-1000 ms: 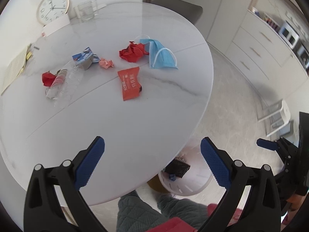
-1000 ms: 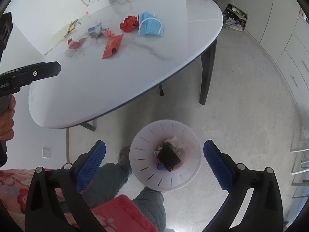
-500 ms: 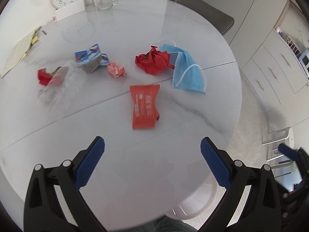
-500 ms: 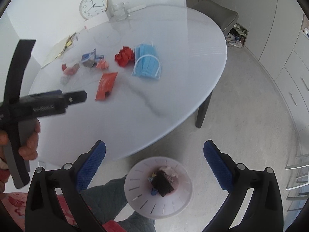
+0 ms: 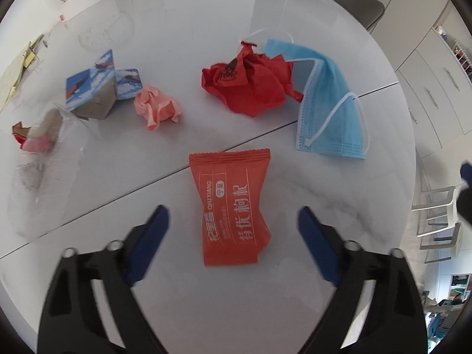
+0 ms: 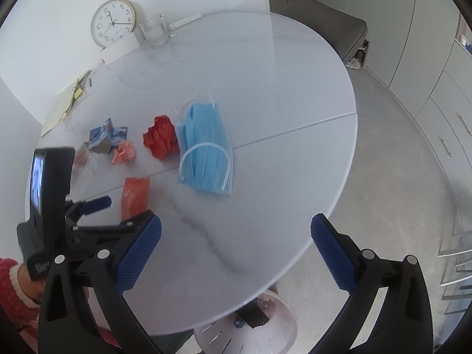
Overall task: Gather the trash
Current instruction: 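Grasp the red snack packet with the left tool while right grasps the blue mask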
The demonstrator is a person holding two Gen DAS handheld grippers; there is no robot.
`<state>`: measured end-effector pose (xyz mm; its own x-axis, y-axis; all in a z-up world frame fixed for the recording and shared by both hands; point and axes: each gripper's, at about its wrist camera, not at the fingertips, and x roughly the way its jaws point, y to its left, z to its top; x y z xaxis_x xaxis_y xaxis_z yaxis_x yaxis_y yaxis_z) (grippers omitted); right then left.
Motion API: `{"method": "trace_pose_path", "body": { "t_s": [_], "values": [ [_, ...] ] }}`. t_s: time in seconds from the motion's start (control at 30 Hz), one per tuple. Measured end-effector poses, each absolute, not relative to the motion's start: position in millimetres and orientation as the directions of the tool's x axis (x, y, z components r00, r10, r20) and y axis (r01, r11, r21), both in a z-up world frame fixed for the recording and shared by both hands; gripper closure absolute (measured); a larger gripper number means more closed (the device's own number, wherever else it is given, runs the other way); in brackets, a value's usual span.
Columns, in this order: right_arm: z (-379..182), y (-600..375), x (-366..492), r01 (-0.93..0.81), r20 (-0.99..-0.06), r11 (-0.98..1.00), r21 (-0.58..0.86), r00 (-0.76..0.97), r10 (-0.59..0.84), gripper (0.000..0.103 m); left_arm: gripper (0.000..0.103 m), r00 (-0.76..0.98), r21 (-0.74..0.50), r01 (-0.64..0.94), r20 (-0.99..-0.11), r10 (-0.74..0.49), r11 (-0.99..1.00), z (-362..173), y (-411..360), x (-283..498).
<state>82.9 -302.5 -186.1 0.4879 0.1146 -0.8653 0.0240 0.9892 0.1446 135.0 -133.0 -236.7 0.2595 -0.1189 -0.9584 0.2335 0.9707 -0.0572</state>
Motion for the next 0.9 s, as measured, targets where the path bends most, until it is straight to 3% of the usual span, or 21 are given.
{"method": "trace_pose_path", "body": {
  "t_s": [0.2, 0.27, 0.6, 0.63, 0.7, 0.77, 0.83, 0.9],
  "values": [
    [-196, -297, 119, 0.003, -0.871, 0.988, 0.156, 0.471, 0.136, 0.002, 0.062, 0.272, -0.024, 0.248, -0.958, -0.094, 0.968, -238, -137, 139],
    [-200, -293, 129, -0.009, -0.873, 0.987, 0.159, 0.465, 0.145, 0.002, 0.066, 0.254, -0.057, 0.245, -0.960, -0.121, 0.968, -237, -136, 142],
    [-234, -261, 183, -0.077, -0.894, 0.986, 0.148, 0.416, 0.167, 0.003, 0.067, 0.269, -0.093, 0.249, -0.950, -0.161, 0.964, -214, -118, 149],
    [-237, -258, 185, -0.086, -0.897, 0.988, 0.130, 0.415, 0.154, 0.007, 0.067, 0.273, -0.091, 0.253, -0.948, -0.161, 0.963, -211, -115, 148],
    [-240, -257, 186, -0.093, -0.904, 0.988, 0.122, 0.401, 0.149, 0.026, 0.067, 0.280, -0.086, 0.261, -0.946, -0.160, 0.962, -207, -111, 144],
    [-244, -261, 184, -0.077, -0.909, 0.986, 0.145, 0.383, 0.164, 0.058, 0.067, 0.282, -0.086, 0.265, -0.946, -0.162, 0.960, -204, -108, 143],
    [-248, -270, 179, -0.046, -0.912, 0.982, 0.182, 0.367, 0.186, 0.081, 0.067, 0.291, -0.083, 0.265, -0.943, -0.162, 0.961, -201, -105, 140],
    [-249, -279, 173, -0.016, -0.907, 0.978, 0.207, 0.371, 0.199, 0.088, 0.067, 0.298, -0.077, 0.271, -0.941, -0.160, 0.959, -199, -110, 134]
  ]
}}
